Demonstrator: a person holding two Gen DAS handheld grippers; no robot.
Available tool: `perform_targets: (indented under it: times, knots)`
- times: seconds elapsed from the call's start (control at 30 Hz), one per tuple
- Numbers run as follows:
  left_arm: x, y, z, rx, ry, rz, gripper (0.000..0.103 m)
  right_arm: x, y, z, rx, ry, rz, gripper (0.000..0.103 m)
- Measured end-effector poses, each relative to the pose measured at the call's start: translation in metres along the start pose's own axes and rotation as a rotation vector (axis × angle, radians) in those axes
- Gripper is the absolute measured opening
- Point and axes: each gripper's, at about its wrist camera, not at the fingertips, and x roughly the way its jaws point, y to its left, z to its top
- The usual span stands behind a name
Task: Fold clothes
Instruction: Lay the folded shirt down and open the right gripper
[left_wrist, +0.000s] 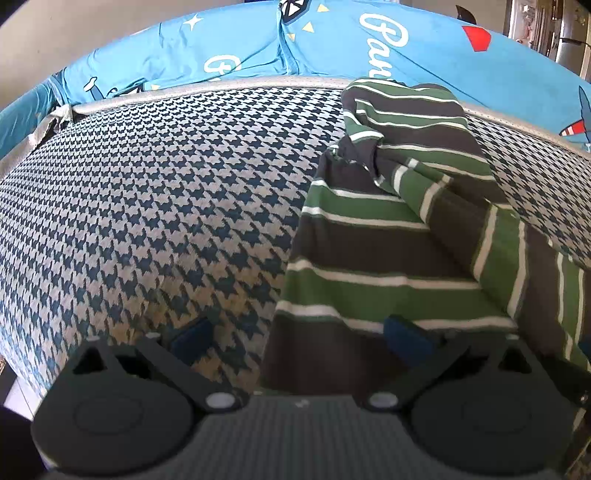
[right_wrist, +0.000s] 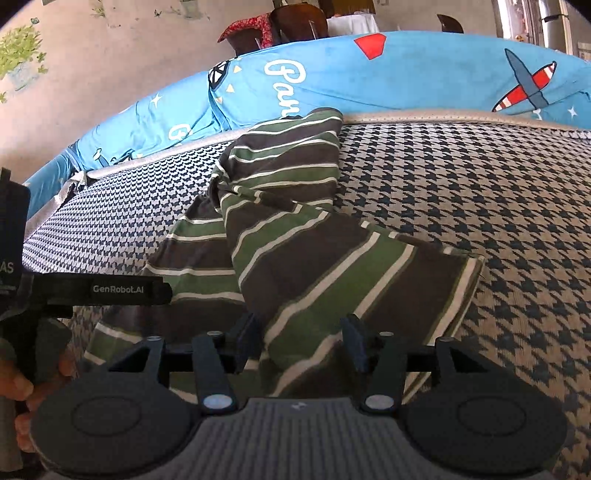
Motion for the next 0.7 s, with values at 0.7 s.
perform_targets:
  times: [0.7]
  knots:
    - [-0.019, 0.000, -0.028, 0.018, -0.040, 0.001, 0.103, -0.019, 0.016, -0.034, -0.155, -0.042, -0.038, 0.066]
